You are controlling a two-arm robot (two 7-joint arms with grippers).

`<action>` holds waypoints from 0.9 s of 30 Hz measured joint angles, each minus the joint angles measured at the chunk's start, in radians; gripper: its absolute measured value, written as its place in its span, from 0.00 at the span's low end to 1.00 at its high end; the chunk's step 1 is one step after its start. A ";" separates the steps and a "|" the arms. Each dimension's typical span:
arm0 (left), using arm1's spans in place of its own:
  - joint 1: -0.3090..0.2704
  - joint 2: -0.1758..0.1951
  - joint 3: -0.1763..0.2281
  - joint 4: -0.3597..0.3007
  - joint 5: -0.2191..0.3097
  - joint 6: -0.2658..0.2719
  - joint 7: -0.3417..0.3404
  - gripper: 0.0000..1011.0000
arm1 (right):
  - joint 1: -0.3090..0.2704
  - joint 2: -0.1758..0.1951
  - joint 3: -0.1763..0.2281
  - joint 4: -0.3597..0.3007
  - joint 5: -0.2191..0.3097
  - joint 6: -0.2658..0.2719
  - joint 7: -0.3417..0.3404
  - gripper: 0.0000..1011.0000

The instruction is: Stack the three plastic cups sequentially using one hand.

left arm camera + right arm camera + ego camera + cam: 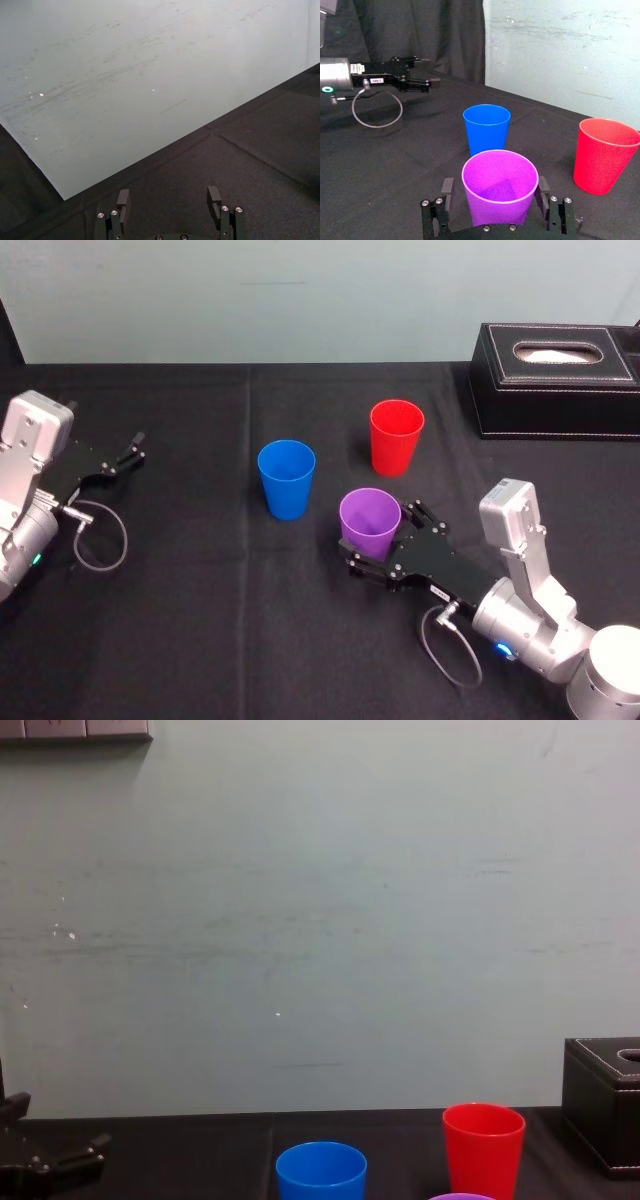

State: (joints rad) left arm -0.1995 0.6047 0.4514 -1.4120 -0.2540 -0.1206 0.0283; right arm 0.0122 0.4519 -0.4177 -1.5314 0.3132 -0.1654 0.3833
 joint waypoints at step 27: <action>0.000 0.000 0.000 0.000 0.000 0.000 0.000 0.99 | 0.022 -0.069 0.026 0.036 -0.049 0.012 -0.004 0.99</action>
State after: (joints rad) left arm -0.1995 0.6047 0.4513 -1.4120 -0.2539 -0.1205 0.0283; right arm 0.0339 0.3826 -0.3914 -1.4953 0.2646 -0.1537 0.3790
